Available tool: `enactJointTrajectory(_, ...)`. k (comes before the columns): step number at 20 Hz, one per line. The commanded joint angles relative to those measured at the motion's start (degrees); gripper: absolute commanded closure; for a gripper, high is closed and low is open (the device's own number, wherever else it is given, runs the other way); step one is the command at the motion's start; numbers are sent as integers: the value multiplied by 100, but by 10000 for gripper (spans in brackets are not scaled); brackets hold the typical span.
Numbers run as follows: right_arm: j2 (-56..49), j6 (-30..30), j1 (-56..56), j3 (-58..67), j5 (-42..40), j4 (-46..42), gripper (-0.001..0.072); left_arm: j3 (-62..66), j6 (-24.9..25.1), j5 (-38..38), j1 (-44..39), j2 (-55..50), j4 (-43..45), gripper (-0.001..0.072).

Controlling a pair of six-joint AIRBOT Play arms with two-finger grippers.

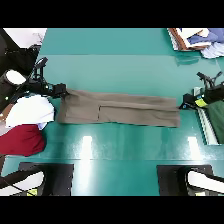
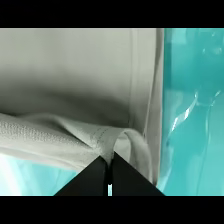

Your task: Fold the shirts.

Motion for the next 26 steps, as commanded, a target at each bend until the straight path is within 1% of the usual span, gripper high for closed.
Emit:
enactJointTrajectory(1,-769,74,111,675,-68,44,693,219,114,721,7,-321,2,683)
enactJointTrajectory(3,-1069,72,57,999,-210,479,693,223,105,901,4,-321,-37,681)
enactJointTrajectory(4,-1189,70,-17,1134,-330,763,692,223,107,892,7,-321,-146,572)
enactJointTrajectory(5,-1294,66,-76,1263,-442,1027,657,223,107,894,7,-321,-229,295)
enactJointTrajectory(6,-1405,59,-140,1419,-483,1259,423,223,107,881,4,-321,-308,156)
enactJointTrajectory(7,-1495,46,-214,1550,-448,1425,244,223,107,872,7,-313,-337,154)
enactJointTrajectory(8,-1556,-22,-293,1652,-282,1515,235,225,107,813,7,-289,-339,154)
enactJointTrajectory(10,-1504,-400,-459,1602,184,1493,237,282,109,378,7,-256,-334,156)
enactJointTrajectory(11,-1410,-562,-584,1434,326,1495,238,308,109,85,7,-256,-332,225)
enactJointTrajectory(12,-1292,-723,-704,1196,356,1484,238,317,116,-136,4,-256,-332,457)
enactJointTrajectory(13,-1196,-848,-841,944,354,1478,238,317,116,-295,4,-256,-334,658)
enactJointTrajectory(14,-1137,-973,-1008,684,321,1495,238,317,120,-398,4,-256,-337,683)
enactJointTrajectory(17,-1191,-1307,-1436,33,103,1528,237,317,109,-483,4,-258,-339,684)
enactJointTrajectory(18,-1287,-1462,-1517,-98,79,1665,237,317,111,-470,4,-258,-341,683)
enactJointTrajectory(21,-1696,-1921,-1611,-337,216,2430,238,317,111,-422,-37,-264,-352,683)
enactJointTrajectory(24,-2020,-1950,-1340,-326,267,2699,244,317,109,-378,-245,-273,-374,684)
enactJointTrajectory(25,-2068,-1954,-1204,-326,249,2697,281,317,111,-337,-372,-275,-369,684)
enactJointTrajectory(26,-2079,-1998,-1119,-326,190,2686,287,323,109,-249,-511,-286,-372,684)
